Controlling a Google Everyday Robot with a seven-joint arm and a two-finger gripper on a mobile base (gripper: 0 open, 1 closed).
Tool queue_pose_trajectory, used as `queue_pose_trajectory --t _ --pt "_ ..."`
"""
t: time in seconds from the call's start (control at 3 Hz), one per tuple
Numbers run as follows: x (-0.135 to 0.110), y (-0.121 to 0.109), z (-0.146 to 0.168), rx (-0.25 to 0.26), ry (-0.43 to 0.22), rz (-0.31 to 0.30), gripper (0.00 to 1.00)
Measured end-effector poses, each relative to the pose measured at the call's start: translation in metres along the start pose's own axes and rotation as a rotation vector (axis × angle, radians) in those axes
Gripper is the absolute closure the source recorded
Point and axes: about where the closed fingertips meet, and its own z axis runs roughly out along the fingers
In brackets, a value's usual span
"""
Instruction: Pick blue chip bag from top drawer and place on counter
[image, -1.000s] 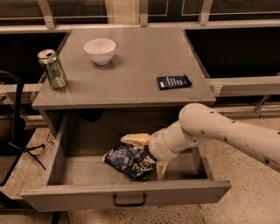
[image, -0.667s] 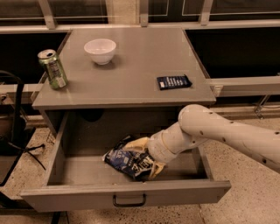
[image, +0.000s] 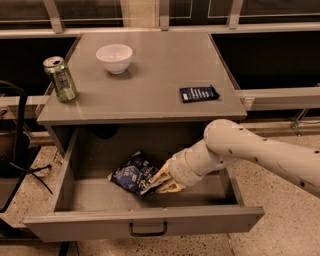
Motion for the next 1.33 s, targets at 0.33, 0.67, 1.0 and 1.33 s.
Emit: queue_pose_trajectory --t 0.33,0.67,1.0,1.33 --pt "0.000 0.000 0.000 0.000 0.000 0.000 0.96" --pt "0.000 -0.001 0.000 -0.002 -0.001 -0.002 1.00" --pt "0.000 -0.001 0.000 -0.002 -0.001 -0.003 1.00" --pt "-0.005 -0.033 -0.017 0.031 0.000 -0.086 1.00"
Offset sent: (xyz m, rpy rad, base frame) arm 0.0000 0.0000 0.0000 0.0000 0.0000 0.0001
